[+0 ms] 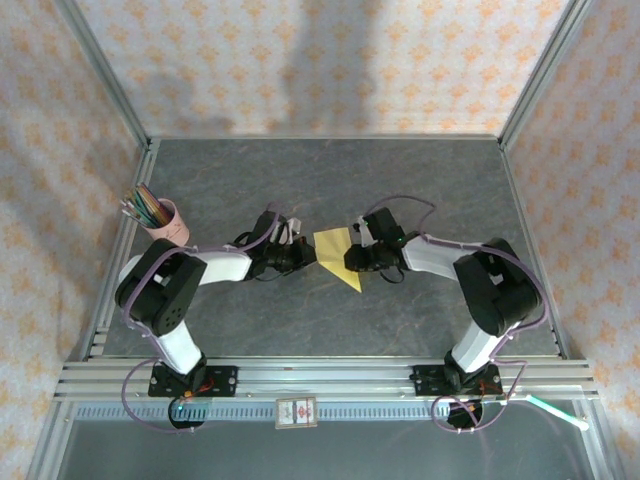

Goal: Fold a paper plane with a square sheet of paper (pick it up from the middle)
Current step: Fourth fold the wing at the center of the table.

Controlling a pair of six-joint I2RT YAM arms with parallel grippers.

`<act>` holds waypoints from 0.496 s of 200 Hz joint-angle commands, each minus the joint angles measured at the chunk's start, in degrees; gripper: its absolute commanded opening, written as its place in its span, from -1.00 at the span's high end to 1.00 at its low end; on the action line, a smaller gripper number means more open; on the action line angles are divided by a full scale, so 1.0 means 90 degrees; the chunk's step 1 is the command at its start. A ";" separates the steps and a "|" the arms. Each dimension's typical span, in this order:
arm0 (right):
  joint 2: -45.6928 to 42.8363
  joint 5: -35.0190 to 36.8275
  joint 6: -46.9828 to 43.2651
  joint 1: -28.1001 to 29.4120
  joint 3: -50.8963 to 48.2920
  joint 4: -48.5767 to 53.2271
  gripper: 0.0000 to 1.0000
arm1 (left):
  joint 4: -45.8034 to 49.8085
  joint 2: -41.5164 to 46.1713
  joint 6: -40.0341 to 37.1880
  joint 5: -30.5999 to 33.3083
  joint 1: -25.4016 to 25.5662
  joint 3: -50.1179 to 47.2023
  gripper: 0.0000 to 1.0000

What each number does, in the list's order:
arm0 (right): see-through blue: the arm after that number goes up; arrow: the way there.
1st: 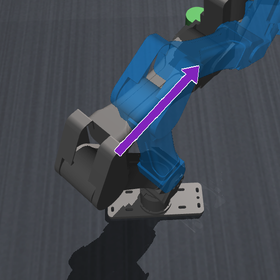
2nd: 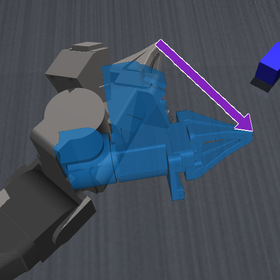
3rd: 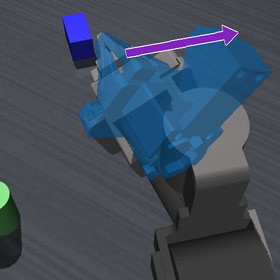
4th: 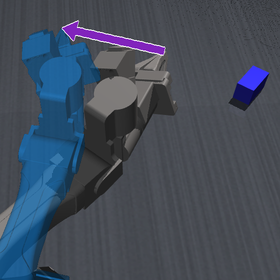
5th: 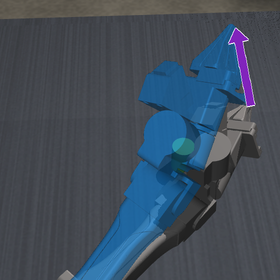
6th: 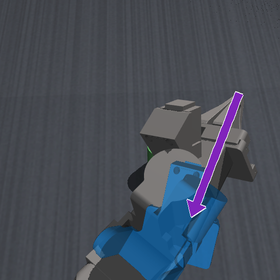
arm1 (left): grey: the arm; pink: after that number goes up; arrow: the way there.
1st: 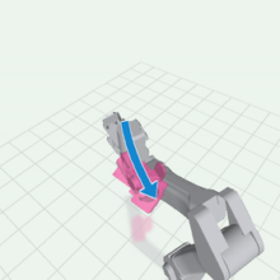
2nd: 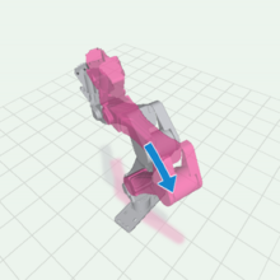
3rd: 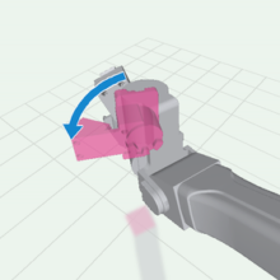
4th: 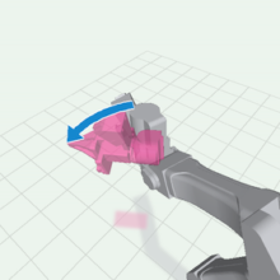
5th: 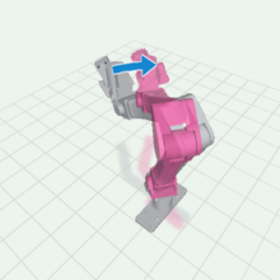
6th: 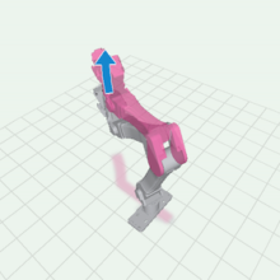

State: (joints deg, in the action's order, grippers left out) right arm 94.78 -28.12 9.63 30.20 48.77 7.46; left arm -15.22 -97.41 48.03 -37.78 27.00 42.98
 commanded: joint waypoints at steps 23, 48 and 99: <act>-0.1005 0.0767 -0.0275 0.0199 0.0037 0.0216 0.42 | 0.0306 0.0335 0.0325 0.0392 0.0076 -0.0067 1.00; -0.0946 0.0717 -0.0155 0.0224 -0.0009 0.0164 0.44 | 0.0169 0.0088 0.0152 0.0155 0.0068 0.0018 1.00; -0.0517 0.1065 -0.0037 0.0366 -0.0008 0.0187 0.47 | 0.0346 -0.0051 -0.0110 0.0194 0.0098 0.0154 0.75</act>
State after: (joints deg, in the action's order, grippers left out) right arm 88.47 -22.59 8.51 33.15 48.77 8.47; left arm -13.82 -97.10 49.04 -35.97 27.40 43.05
